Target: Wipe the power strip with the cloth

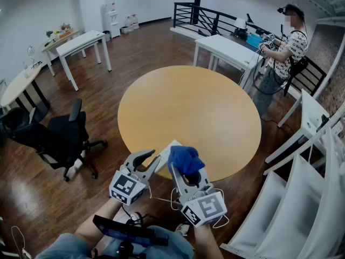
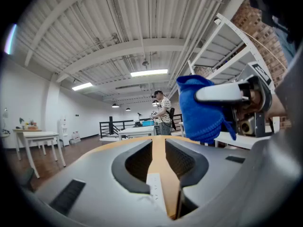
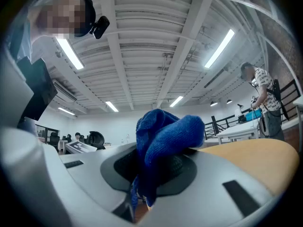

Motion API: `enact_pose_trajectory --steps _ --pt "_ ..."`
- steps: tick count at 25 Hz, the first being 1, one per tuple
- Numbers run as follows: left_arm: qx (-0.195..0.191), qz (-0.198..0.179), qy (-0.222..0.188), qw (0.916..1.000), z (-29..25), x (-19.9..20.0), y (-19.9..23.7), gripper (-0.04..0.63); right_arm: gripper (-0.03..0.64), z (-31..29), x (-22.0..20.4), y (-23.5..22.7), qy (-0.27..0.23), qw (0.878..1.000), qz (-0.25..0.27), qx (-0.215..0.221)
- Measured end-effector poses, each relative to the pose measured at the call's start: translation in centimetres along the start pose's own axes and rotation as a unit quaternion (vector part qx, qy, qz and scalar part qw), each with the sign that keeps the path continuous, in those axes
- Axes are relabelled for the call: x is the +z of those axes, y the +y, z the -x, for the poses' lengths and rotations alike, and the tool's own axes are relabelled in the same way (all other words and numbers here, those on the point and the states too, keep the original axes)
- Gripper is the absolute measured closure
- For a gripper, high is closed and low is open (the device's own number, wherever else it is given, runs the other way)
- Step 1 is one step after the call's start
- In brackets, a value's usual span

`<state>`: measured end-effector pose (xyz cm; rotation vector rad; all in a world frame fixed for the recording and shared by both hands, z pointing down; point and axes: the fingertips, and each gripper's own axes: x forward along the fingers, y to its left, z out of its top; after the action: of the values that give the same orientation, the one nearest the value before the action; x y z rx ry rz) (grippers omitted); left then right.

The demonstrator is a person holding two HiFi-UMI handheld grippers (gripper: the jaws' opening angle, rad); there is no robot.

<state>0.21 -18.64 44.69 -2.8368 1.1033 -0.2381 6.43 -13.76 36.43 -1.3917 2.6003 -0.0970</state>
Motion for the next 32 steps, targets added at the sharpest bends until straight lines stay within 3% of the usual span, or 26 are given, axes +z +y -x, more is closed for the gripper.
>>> enact_pose_trajectory --steps 8,16,26,32 --pt "-0.003 0.024 0.083 0.9962 -3.8 -9.1 1.2 0.382 0.543 -0.4 -0.1 -1.4 0.006 1.0 0.007 -0.005" --pt "0.009 0.065 0.178 0.9819 -5.8 -18.9 1.5 0.324 0.541 0.1 0.2 -2.0 0.016 1.0 0.014 -0.011" --pt "0.023 0.082 0.157 0.9839 -6.7 -20.1 1.0 0.311 0.543 0.5 -0.6 -2.9 0.033 0.999 0.014 -0.021" --pt "0.03 0.088 0.167 0.9816 -7.4 -21.2 0.9 0.304 0.543 1.0 -1.0 -3.8 0.041 0.999 0.013 -0.032"
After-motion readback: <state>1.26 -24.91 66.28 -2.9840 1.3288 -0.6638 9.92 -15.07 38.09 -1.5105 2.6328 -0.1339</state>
